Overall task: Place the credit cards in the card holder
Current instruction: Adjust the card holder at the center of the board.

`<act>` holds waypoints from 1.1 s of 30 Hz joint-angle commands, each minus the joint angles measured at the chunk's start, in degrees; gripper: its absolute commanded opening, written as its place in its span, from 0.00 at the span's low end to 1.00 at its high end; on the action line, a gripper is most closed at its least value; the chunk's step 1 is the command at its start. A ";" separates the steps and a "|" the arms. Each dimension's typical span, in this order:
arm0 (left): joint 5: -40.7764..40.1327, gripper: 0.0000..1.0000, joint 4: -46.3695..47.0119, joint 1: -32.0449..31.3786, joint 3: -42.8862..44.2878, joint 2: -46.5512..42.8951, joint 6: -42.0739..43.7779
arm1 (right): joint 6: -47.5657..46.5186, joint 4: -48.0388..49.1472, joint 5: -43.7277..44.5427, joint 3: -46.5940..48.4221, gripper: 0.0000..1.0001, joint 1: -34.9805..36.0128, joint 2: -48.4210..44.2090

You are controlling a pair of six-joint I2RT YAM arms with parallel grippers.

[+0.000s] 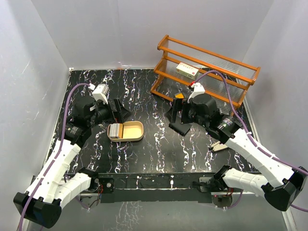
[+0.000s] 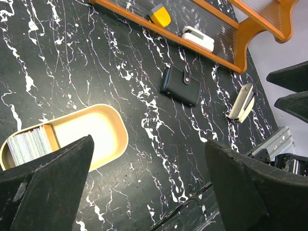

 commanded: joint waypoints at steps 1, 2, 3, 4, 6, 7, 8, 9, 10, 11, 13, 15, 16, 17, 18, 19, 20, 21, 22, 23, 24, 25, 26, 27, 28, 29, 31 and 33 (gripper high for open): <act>0.22 0.99 0.69 0.41 0.08 -2.19 0.87 | -0.47 2.92 1.60 0.56 0.98 -0.16 -1.41; 0.04 0.99 1.06 0.41 -0.13 -2.48 0.98 | -0.40 2.92 2.30 0.33 0.98 -0.20 -1.31; -0.31 0.99 0.77 0.41 0.00 -2.56 1.19 | -0.32 2.92 3.21 -0.01 0.98 -0.13 -1.12; -0.69 0.99 0.18 0.41 0.41 -2.35 1.69 | -0.20 2.92 4.27 -0.36 0.98 -0.17 -0.78; -1.26 0.99 -1.50 0.41 1.32 -1.59 3.05 | -0.08 2.48 5.89 -0.63 0.98 -0.19 0.09; -1.92 0.99 -2.31 0.41 1.64 -1.09 3.44 | -0.12 2.26 6.55 -0.69 0.98 -0.17 0.56; -2.37 0.99 -3.04 0.41 1.85 -0.66 3.62 | -0.12 2.22 7.13 -0.79 0.98 -0.14 1.22; -2.46 0.99 -3.65 0.41 2.02 -0.23 3.83 | -0.31 2.22 7.70 -0.81 0.98 -0.18 1.83; -2.44 0.99 -4.31 0.40 2.13 0.14 4.16 | -0.63 2.14 8.19 -0.81 0.98 -0.13 2.61; -2.51 0.99 -4.68 0.41 2.29 0.37 4.67 | -1.14 2.13 8.67 -0.81 0.98 -0.13 3.60; -3.08 0.99 -4.23 0.39 1.44 0.16 4.64 | -2.46 1.98 9.95 -0.83 0.98 -0.13 6.05; -3.68 0.99 -3.28 0.41 0.43 -0.54 3.71 | -2.75 0.75 12.73 -0.37 0.95 -0.13 9.09; -3.69 0.99 -3.09 0.41 0.09 -0.88 3.42 | -2.76 0.50 13.73 -0.34 0.91 -0.13 10.56; -4.09 0.99 -2.87 0.41 -0.24 -1.25 3.15 | -2.90 0.53 14.29 -0.47 0.87 -0.19 11.84; -4.03 0.99 -2.60 0.41 -0.78 -1.74 3.00 | -3.07 0.78 14.64 -0.53 0.81 -0.19 13.24; -3.78 0.99 -2.31 0.41 -1.47 -2.04 3.03 | -3.11 0.86 15.02 -0.38 0.74 -0.24 14.63; -3.53 0.99 -2.18 0.41 -2.02 -2.35 3.36 | -3.04 0.81 15.64 -0.03 0.68 -0.21 15.93; -3.40 0.99 -2.15 0.41 -2.57 -2.58 3.63 | -2.95 0.77 16.31 0.24 0.62 -0.26 17.29; -3.31 0.99 -2.30 0.41 -3.14 -2.72 3.68 | -2.86 0.89 16.85 0.32 0.57 -0.22 18.48; -3.25 0.99 -2.12 0.41 -3.77 -2.75 3.79 | -2.85 1.38 17.41 0.21 0.54 -0.21 19.68; -3.18 0.99 -1.81 0.36 -4.23 -2.68 3.95 | -2.85 2.01 18.09 0.04 0.53 -0.21 20.88; -3.11 0.99 -1.59 0.42 -4.58 -2.48 4.10 | -2.85 2.64 19.01 -0.20 0.50 -0.40 22.03; -3.17 0.99 -1.55 0.42 -4.88 -2.30 4.00 | -2.85 2.95 19.87 -0.11 0.48 -0.59 23.68; -3.52 0.99 -1.54 0.41 -5.04 -2.13 3.77 | -2.77 2.94 20.69 0.08 0.46 -0.75 24.77; -3.90 0.99 -1.63 0.41 -5.29 -2.06 3.58 | -2.68 3.04 21.29 0.21 0.45 -1.01 25.74; -4.54 0.99 -1.65 0.41 -5.61 -2.19 3.26 | -2.74 3.54 21.73 0.30 0.45 -1.35 26.62; -4.35 0.99 -1.18 0.41 -7.05 -2.91 2.82 | -3.45 4.68 21.33 0.23 0.44 -2.24 27.83; -2.59 0.99 -0.25 0.41 -8.94 -3.64 3.37 | -3.88 5.54 20.78 0.17 0.44 -3.62 28.89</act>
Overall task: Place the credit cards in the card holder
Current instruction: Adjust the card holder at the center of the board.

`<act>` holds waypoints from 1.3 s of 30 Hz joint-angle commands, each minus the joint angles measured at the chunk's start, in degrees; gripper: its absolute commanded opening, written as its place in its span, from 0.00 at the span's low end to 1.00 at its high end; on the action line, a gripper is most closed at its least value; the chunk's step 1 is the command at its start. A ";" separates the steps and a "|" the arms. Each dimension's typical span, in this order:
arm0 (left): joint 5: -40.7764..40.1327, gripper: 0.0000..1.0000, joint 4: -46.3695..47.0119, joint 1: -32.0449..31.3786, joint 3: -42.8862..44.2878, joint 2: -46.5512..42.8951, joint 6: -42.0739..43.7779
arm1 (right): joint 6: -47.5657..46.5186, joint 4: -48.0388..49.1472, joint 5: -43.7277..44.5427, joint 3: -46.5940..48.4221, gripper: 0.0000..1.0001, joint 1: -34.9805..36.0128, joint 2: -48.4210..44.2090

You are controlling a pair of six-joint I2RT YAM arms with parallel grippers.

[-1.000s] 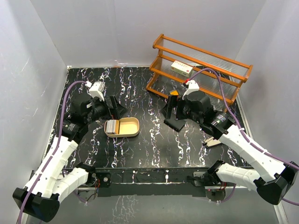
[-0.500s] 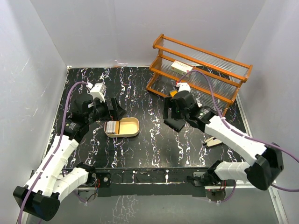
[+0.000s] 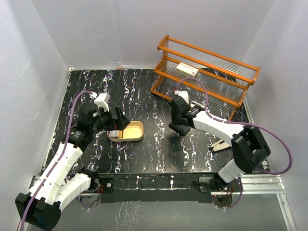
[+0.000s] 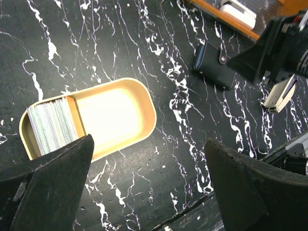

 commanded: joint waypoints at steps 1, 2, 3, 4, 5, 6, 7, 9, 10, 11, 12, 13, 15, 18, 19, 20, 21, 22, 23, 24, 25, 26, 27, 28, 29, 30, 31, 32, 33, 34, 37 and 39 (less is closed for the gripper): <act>1.81 0.99 2.06 0.37 -3.66 -2.12 0.41 | -1.45 5.17 1.91 1.17 0.43 -3.04 1.00; 2.48 0.99 2.21 0.36 -4.08 -2.25 0.61 | -1.70 5.50 1.09 1.14 0.43 -3.92 1.29; 2.87 0.99 1.97 0.37 -4.06 -2.09 0.93 | -2.18 6.24 0.02 0.91 0.43 -4.70 1.55; 2.87 0.99 1.87 0.37 -3.87 -1.92 1.10 | -2.62 6.70 -1.26 0.70 0.43 -5.66 1.65; 2.46 0.99 1.72 0.37 -3.78 -1.87 1.05 | -3.20 7.12 -2.34 0.48 0.43 -6.53 1.81; 2.24 0.99 1.56 0.37 -3.78 -1.86 0.97 | -3.78 7.63 -3.31 0.22 0.43 -7.30 1.86; 2.35 0.99 1.36 0.37 -3.70 -1.90 0.95 | -4.39 8.07 -4.47 -0.05 0.44 -8.11 1.88; 3.34 0.99 1.70 0.37 -4.03 -2.33 0.95 | -5.55 9.04 -6.86 -0.66 0.44 -9.52 1.99; 3.66 0.98 1.84 0.37 -4.22 -2.61 0.95 | -5.92 9.32 -7.80 -0.81 0.44 -10.16 2.20; 3.72 0.98 1.95 0.33 -4.43 -2.80 1.00 | -6.06 9.37 -8.28 -0.88 0.44 -10.65 2.52; 3.62 0.99 1.90 0.35 -4.33 -2.91 1.10 | -6.22 9.46 -8.86 -0.97 0.44 -11.14 2.85; 3.42 0.99 1.88 0.37 -4.29 -2.96 1.19 | -6.51 9.73 -9.63 -1.08 0.44 -11.41 3.25; 3.21 0.98 1.79 0.37 -4.35 -3.00 1.29 | -7.19 10.56 -11.39 -1.48 0.44 -12.07 4.04; 3.46 0.98 1.87 0.35 -4.41 -3.11 1.52 | -7.97 11.35 -12.88 -1.76 0.44 -12.85 5.74; 3.40 0.98 1.88 0.37 -4.36 -3.09 1.63 | -8.08 11.60 -13.36 -1.87 0.44 -12.97 6.28; 3.32 0.99 1.88 0.37 -4.38 -3.09 1.70 | -8.10 11.78 -13.72 -1.91 0.44 -13.06 6.74; 3.15 0.98 1.80 0.37 -4.36 -3.09 1.78 | -8.17 11.77 -14.02 -2.02 0.44 -13.11 7.26; 2.86 0.98 1.79 0.37 -4.39 -3.09 1.90 | -8.22 11.78 -14.32 -2.17 0.44 -13.13 7.60; 2.67 0.98 1.71 0.37 -4.30 -3.09 2.12 | -8.16 11.80 -14.61 -2.33 0.44 -13.17 7.88; 2.53 0.98 1.67 0.37 -4.31 -3.13 2.22 | -8.07 11.79 -14.94 -2.62 0.43 -13.15 7.95; 2.44 0.98 1.72 0.36 -4.29 -3.16 2.33 | -7.99 11.66 -15.37 -2.82 0.43 -13.09 7.99; 2.54 0.98 1.70 0.37 -4.28 -3.17 2.42 | -7.92 11.47 -15.89 -3.12 0.43 -13.12 7.78; 2.77 0.98 1.75 0.37 -4.35 -3.18 2.52 | -7.71 11.25 -16.48 -3.36 0.42 -13.11 7.56; 3.03 0.98 1.78 0.37 -4.43 -3.18 2.61 | -7.41 10.86 -16.77 -3.71 0.42 -13.10 7.24; 3.29 0.98 1.87 0.37 -4.51 -3.25 2.61 | -7.00 10.59 -17.44 -4.12 0.42 -13.15 6.74; 3.48 0.98 1.95 0.37 -4.50 -3.26 2.62 | -6.61 10.27 -17.92 -4.51 0.42 -13.13 6.35; 3.54 0.98 2.01 0.37 -4.45 -3.31 2.62 | -5.85 9.67 -18.26 -4.96 0.41 -13.17 5.97; 3.55 0.97 2.04 0.37 -4.55 -3.36 2.58 | -5.08 8.96 -18.86 -5.40 0.41 -13.09 5.68; 3.51 0.97 2.11 0.36 -4.59 -3.35 2.62 | -4.41 8.55 -20.22 -5.94 0.41 -13.12 5.22; 3.43 0.97 2.14 0.37 -4.54 -3.35 2.68 | -3.64 8.54 -21.97 -6.74 0.41 -13.01 4.69; 3.55 0.97 2.21 0.37 -4.59 -3.27 2.73 | -0.78 8.48 -25.84 -9.09 0.43 -12.77 2.89; 3.51 0.97 2.22 0.37 -4.48 -3.26 2.80 | 1.61 8.29 -27.35 -10.59 0.48 -12.37 1.38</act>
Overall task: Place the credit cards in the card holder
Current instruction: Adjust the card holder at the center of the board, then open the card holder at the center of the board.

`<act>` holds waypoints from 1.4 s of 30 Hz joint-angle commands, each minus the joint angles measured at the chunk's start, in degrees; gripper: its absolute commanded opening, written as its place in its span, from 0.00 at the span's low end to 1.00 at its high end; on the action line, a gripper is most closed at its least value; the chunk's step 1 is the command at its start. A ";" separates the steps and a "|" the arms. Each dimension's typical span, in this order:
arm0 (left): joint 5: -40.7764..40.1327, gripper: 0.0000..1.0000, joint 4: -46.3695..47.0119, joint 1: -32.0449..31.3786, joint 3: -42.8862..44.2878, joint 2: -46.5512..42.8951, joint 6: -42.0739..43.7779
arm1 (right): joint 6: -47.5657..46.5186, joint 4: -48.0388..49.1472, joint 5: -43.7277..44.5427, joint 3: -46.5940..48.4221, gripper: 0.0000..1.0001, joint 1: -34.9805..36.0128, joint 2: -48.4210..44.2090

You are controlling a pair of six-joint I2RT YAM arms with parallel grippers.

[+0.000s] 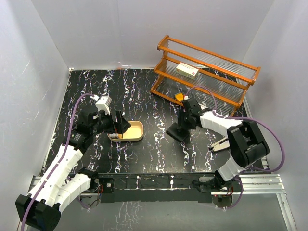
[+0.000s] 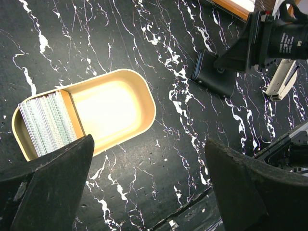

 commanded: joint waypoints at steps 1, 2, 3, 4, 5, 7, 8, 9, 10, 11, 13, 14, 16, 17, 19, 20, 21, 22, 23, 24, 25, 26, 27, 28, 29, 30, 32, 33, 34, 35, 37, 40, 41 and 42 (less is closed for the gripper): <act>1.24 0.97 0.83 0.37 -0.37 -1.29 0.96 | 6.01 -1.28 -6.76 -3.70 0.50 0.93 -4.08; 1.24 0.97 0.93 0.33 -0.46 -1.40 0.98 | 7.26 -0.79 -8.20 -4.58 0.52 1.15 -4.97; 1.16 0.97 1.02 0.35 -0.54 -1.56 0.98 | 8.74 -0.37 -9.76 -5.41 0.53 1.40 -6.16; 1.08 0.97 1.05 0.37 -0.55 -1.60 0.98 | 9.89 -0.24 -10.66 -6.03 0.54 1.76 -7.16; 1.07 0.97 1.01 0.37 -0.51 -1.65 0.98 | 11.26 0.04 -11.22 -6.77 0.54 2.21 -8.26; 1.06 0.97 1.04 0.37 -0.60 -1.69 1.07 | 13.56 1.27 -12.60 -8.34 0.54 3.68 -10.51; 1.05 0.97 1.07 0.37 -0.63 -1.69 1.07 | 14.53 1.89 -13.28 -8.98 0.54 4.53 -11.46; 1.05 0.97 1.05 0.37 -0.57 -1.74 1.14 | 15.29 2.25 -13.64 -9.44 0.54 5.41 -12.25; 1.06 0.97 1.05 0.35 -0.59 -1.63 1.16 | 15.90 2.21 -13.65 -9.67 0.54 6.34 -12.83; 1.06 0.97 1.05 0.37 -0.64 -1.61 1.16 | 16.54 2.07 -13.58 -9.73 0.54 7.28 -13.22; 0.95 0.97 0.96 0.36 -0.52 -1.61 1.16 | 17.06 1.55 -13.32 -9.50 0.53 9.16 -13.89; 0.90 0.97 1.01 0.37 -0.54 -1.56 1.16 | 17.01 0.94 -12.74 -9.17 0.53 9.97 -14.09; 0.94 0.97 0.97 0.37 -0.50 -1.52 1.16 | 16.35 -1.85 -9.75 -7.90 0.53 10.88 -14.24; 0.92 0.97 0.89 0.37 -0.49 -1.60 1.20 | 16.04 -3.81 -7.67 -7.15 0.52 11.09 -14.37; 0.98 0.97 0.92 0.37 -0.55 -1.67 1.16 | 15.80 -7.30 -3.58 -5.69 0.50 11.16 -14.94; 0.98 0.97 0.96 0.36 -0.63 -1.69 1.16 | 15.84 -8.74 -2.18 -4.95 0.49 11.18 -15.36; 0.98 0.97 0.96 0.33 -0.58 -1.69 1.16 | 16.07 -9.73 -1.26 -4.15 0.49 11.28 -15.69; 0.98 0.97 0.96 0.37 -0.64 -1.65 1.16 | 16.44 -10.39 -0.72 -3.34 0.48 11.49 -16.02; 0.98 0.97 0.96 0.36 -0.61 -1.61 1.16 | 17.01 -10.81 -0.14 -2.27 0.47 11.86 -16.27; 1.05 0.97 0.96 0.37 -0.60 -1.54 1.16 | 17.64 -10.98 0.29 -1.62 0.46 12.22 -16.41; 1.06 0.97 0.96 0.37 -0.52 -1.51 1.16 | 18.56 -11.09 0.77 -0.97 0.45 12.59 -16.32; 1.06 0.97 0.97 0.36 -0.43 -1.44 1.24 | 19.37 -10.97 1.62 -0.44 0.44 13.12 -16.09; 1.06 0.97 0.93 0.37 -0.41 -1.48 1.25 | 20.56 -10.81 2.11 -0.02 0.42 13.33 -15.64; 1.06 0.97 0.94 0.37 -0.40 -1.56 1.25 | 21.45 -10.76 2.61 0.34 0.41 13.47 -15.09; 1.06 0.97 0.88 0.37 -0.38 -1.60 1.24 | 22.39 -10.74 2.96 0.71 0.40 13.64 -14.52; 1.00 0.97 0.87 0.37 -0.38 -1.67 1.25 | 23.16 -10.56 3.29 1.00 0.39 13.85 -13.87; 0.82 0.97 0.87 0.37 -0.55 -1.79 1.25 | 24.42 -9.96 4.09 1.20 0.39 14.25 -12.94; 0.80 0.97 0.87 0.37 -0.53 -1.83 1.25 | 24.90 -9.72 4.67 1.23 0.39 14.41 -12.67; 0.80 0.97 0.86 0.37 -0.55 -1.86 1.25 | 25.34 -9.63 5.30 1.37 0.39 14.46 -12.36; 0.80 0.97 0.92 0.37 -0.49 -1.93 1.25 | 25.64 -9.63 5.71 1.53 0.39 14.62 -11.99; 0.80 0.97 0.92 0.37 -0.55 -2.00 1.25 | 25.66 -9.42 6.10 1.86 0.39 14.75 -11.21; 0.86 0.97 0.88 0.37 -0.53 -2.05 1.33 | 25.66 -9.42 6.25 2.20 0.39 15.25 -9.53; 0.89 0.97 0.90 0.37 -0.51 -2.05 1.34 | 25.69 -9.44 6.44 2.24 0.39 15.40 -8.99; 0.87 0.97 0.88 0.37 -0.54 -2.05 1.34 | 25.65 -9.50 6.43 2.15 0.38 15.50 -8.57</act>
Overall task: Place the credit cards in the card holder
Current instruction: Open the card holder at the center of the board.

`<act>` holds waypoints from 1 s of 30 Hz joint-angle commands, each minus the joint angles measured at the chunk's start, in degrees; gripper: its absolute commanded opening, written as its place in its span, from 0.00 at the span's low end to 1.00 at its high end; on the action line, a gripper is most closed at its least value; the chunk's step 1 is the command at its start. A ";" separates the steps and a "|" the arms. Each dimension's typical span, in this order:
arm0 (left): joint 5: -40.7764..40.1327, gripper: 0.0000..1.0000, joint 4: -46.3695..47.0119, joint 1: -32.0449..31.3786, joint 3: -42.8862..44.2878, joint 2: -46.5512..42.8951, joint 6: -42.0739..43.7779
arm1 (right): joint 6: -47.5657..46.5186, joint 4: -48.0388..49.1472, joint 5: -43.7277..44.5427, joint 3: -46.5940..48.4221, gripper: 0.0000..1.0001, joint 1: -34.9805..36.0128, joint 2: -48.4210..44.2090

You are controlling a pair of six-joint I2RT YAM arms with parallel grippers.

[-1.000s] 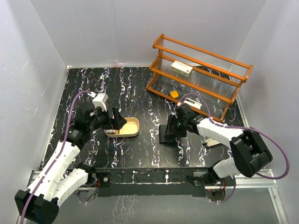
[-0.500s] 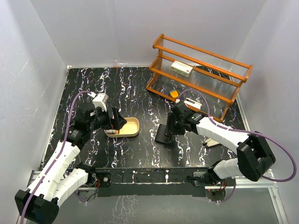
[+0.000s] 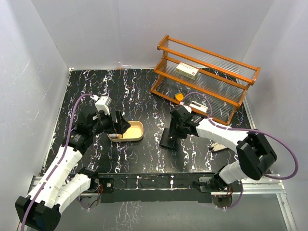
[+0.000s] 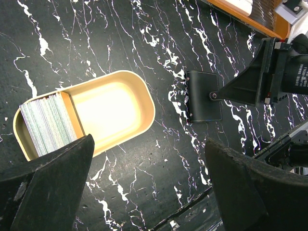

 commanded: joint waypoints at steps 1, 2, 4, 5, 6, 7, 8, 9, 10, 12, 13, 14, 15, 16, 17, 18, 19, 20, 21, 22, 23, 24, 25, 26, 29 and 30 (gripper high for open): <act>0.76 0.97 0.91 0.33 -0.45 -1.17 0.98 | 1.28 1.09 2.33 2.69 0.38 0.89 1.68; 0.76 0.97 0.94 0.37 -0.45 -1.13 0.99 | 1.25 1.16 2.34 2.57 0.38 0.95 2.00; 0.67 0.97 0.94 0.37 -0.40 -1.05 1.03 | 1.32 1.78 2.22 2.27 0.38 1.14 2.56; 0.56 0.97 0.94 0.37 -0.44 -0.97 1.03 | 1.30 2.05 2.23 2.18 0.38 1.32 2.83; 0.32 0.97 0.83 0.37 -0.49 -0.83 1.01 | 1.26 2.40 2.55 2.18 0.38 1.62 3.24; 0.05 0.97 0.75 0.37 -0.36 -0.60 1.03 | 1.25 2.51 2.86 2.19 0.38 1.90 3.85; -0.02 0.97 0.54 0.37 -0.22 -0.41 1.11 | 1.25 2.39 3.17 2.31 0.38 2.21 4.59; 0.08 0.97 0.53 0.37 -0.13 -0.22 1.16 | 1.11 1.85 3.59 2.60 0.38 2.55 5.48; 0.15 0.97 0.57 0.37 -0.12 -0.17 1.21 | 1.00 1.23 4.08 2.87 0.38 2.84 6.39; -0.01 0.97 0.46 0.37 -0.11 -0.18 1.21 | 0.78 -0.24 5.94 3.47 0.38 3.61 8.15; -0.03 0.97 0.42 0.37 -0.20 -0.23 1.20 | 0.67 -0.95 7.32 3.80 0.38 4.05 8.72; -0.08 0.97 0.46 0.37 -0.26 -0.39 1.18 | 0.52 -1.51 8.18 4.04 0.37 4.52 9.10; -0.12 0.97 0.54 0.37 -0.35 -0.56 1.16 | 0.40 -1.97 9.03 4.29 0.37 4.90 9.37; -0.16 0.97 0.58 0.37 -0.35 -0.67 1.22 | 0.33 -2.37 9.82 4.59 0.37 5.37 9.56; -0.21 0.97 0.59 0.35 -0.43 -0.76 1.25 | 0.29 -2.74 10.70 4.79 0.37 5.82 9.67; -0.16 0.97 0.60 0.37 -0.37 -0.73 1.32 | 0.31 -3.14 11.47 4.96 0.36 6.16 9.82; -0.13 0.97 0.55 0.37 -0.35 -0.69 1.34 | 0.29 -3.58 12.27 5.17 0.35 6.45 9.85; -0.12 0.97 0.58 0.33 -0.31 -0.69 1.34 | 0.34 -3.95 12.92 5.43 0.33 6.65 9.98; -0.12 0.97 0.54 0.37 -0.34 -0.73 1.36 | 0.13 -4.14 13.49 5.54 0.32 6.90 10.09; -0.01 0.97 0.57 0.33 -0.35 -0.65 1.34 | -0.09 -4.33 13.97 5.68 0.30 7.04 10.21; 0.22 0.97 0.70 0.37 -0.47 -0.61 1.27 | -0.21 -4.49 14.44 5.79 0.28 7.14 10.33; 0.47 0.97 0.94 0.37 -0.58 -0.56 1.19 | -0.27 -4.66 14.82 5.77 0.26 7.20 10.39; 0.79 0.97 1.16 0.37 -0.67 -0.41 1.10 | -0.51 -4.56 15.09 5.79 0.24 7.29 10.45; 0.92 0.97 1.09 0.37 -0.63 -0.23 1.12 | -0.61 -4.39 15.40 5.73 0.22 7.39 10.30; 0.74 0.97 0.63 0.37 -0.34 0.21 1.24 | -1.38 -2.48 14.77 5.19 0.15 8.30 10.18; 0.43 0.97 0.79 0.37 -0.41 0.15 1.25 | -1.58 -2.39 14.59 5.33 0.14 8.70 10.37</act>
